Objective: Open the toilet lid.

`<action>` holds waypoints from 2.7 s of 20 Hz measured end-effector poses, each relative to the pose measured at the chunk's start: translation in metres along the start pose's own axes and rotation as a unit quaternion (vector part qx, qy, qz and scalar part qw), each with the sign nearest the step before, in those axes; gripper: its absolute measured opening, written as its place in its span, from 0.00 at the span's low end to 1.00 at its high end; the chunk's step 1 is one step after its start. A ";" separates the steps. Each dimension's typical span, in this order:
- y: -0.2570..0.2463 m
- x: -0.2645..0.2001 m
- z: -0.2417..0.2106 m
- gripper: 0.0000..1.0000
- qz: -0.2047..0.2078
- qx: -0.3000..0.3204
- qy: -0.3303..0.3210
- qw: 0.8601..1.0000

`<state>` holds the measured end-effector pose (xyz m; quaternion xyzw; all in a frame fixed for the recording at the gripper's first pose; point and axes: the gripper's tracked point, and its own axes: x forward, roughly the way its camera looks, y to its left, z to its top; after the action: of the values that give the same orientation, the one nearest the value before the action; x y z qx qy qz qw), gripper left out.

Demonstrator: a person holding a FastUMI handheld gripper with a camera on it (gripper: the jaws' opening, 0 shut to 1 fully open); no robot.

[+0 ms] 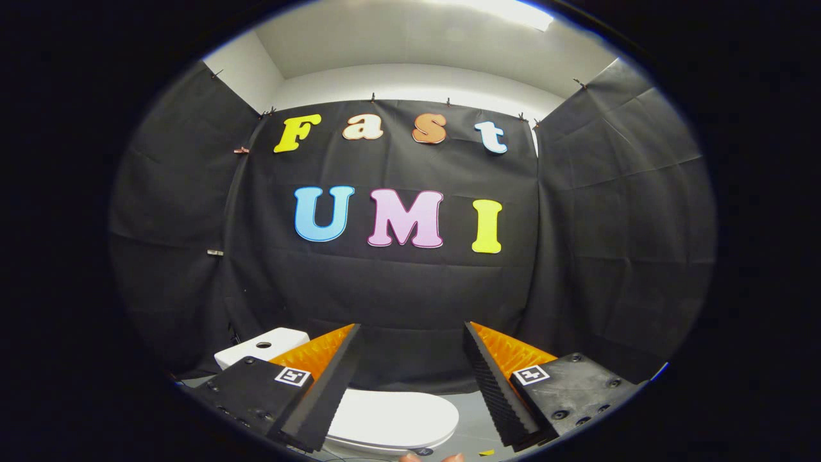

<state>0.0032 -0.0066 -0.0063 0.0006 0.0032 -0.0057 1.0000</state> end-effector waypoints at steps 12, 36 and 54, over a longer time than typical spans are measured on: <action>-0.011 0.028 -0.077 0.98 -0.014 -0.029 -0.001 0.999; -0.038 0.031 -0.344 0.99 0.075 0.119 0.207 0.968; -0.077 0.007 -0.502 0.99 0.038 0.397 0.419 0.816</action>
<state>0.0065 -0.0827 -0.5087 0.4000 0.4190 0.0323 0.8145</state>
